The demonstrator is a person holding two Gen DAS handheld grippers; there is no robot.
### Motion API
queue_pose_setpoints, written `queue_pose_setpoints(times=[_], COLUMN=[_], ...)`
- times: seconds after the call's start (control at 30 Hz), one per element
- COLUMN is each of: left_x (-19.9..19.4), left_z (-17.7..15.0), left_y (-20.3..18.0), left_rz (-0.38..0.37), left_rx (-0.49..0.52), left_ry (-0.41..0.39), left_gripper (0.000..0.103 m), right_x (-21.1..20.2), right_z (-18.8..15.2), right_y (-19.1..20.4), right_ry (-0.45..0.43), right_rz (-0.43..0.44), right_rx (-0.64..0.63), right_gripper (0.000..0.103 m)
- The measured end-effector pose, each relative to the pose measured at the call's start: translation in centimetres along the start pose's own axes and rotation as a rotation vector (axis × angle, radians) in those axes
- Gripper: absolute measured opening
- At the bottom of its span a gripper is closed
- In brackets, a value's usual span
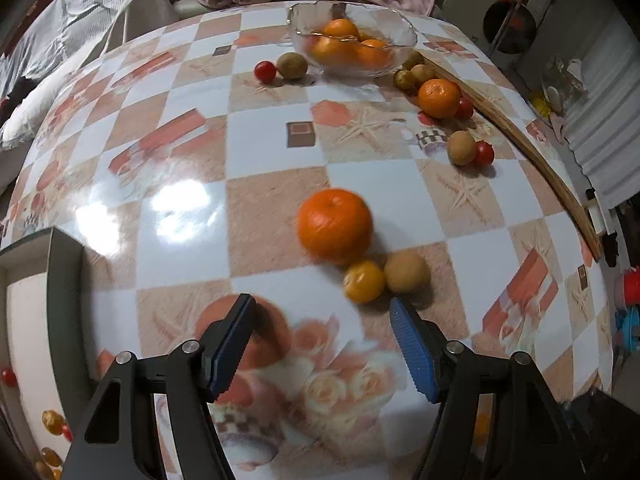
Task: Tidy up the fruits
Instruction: 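Close left tool on a yellow cherry tomato while right tool grasps an orange one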
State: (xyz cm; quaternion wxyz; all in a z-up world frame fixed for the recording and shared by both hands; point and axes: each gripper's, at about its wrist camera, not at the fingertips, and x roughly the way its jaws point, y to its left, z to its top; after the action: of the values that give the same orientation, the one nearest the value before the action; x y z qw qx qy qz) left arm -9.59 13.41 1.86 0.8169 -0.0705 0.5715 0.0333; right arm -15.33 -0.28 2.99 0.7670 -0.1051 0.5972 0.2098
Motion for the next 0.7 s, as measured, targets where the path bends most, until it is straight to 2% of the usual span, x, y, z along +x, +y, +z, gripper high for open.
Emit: queue_pose_setpoints(times=[0.2, 0.3, 0.33, 0.4, 0.43, 0.5, 0.53, 0.6, 0.7], left_x=[0.6, 0.8, 0.8, 0.8, 0.8, 0.6, 0.5, 0.3, -0.1], left_z=[0.7, 1.0, 1.1, 1.3, 1.4, 1.4, 1.3, 1.0, 0.4], left_y=[-0.9, -1.2, -1.2, -1.3, -1.3, -1.1, -1.2, -1.3, -1.3], left_rz=[0.027, 0.038, 0.044, 0.063, 0.061, 0.035, 0.02, 0.0, -0.026], left_rx=[0.003, 0.001, -0.001, -0.001, -0.008, -0.02, -0.021, -0.013, -0.002], left_ry=[-0.011, -0.011, -0.012, -0.014, -0.014, -0.014, -0.012, -0.007, -0.001], left_gripper=[0.071, 0.069, 0.066, 0.054, 0.052, 0.038, 0.036, 0.024, 0.023], right_x=[0.0, 0.0, 0.0, -0.1, -0.1, -0.1, -0.1, -0.1, -0.2], right_z=[0.1, 0.1, 0.2, 0.4, 0.4, 0.6, 0.5, 0.6, 0.5], right_y=[0.0, -0.1, -0.2, -0.3, -0.2, -0.2, -0.2, -0.5, -1.1], right_ry=[-0.006, -0.009, -0.009, -0.007, -0.003, 0.003, 0.004, 0.007, 0.009], right_rz=[-0.008, -0.012, -0.007, 0.014, 0.029, 0.045, 0.052, 0.075, 0.092], right_rx=[-0.002, -0.006, -0.005, -0.008, -0.008, -0.009, -0.005, 0.02, 0.046], right_gripper=[0.053, 0.046, 0.045, 0.039, 0.033, 0.027, 0.025, 0.024, 0.024])
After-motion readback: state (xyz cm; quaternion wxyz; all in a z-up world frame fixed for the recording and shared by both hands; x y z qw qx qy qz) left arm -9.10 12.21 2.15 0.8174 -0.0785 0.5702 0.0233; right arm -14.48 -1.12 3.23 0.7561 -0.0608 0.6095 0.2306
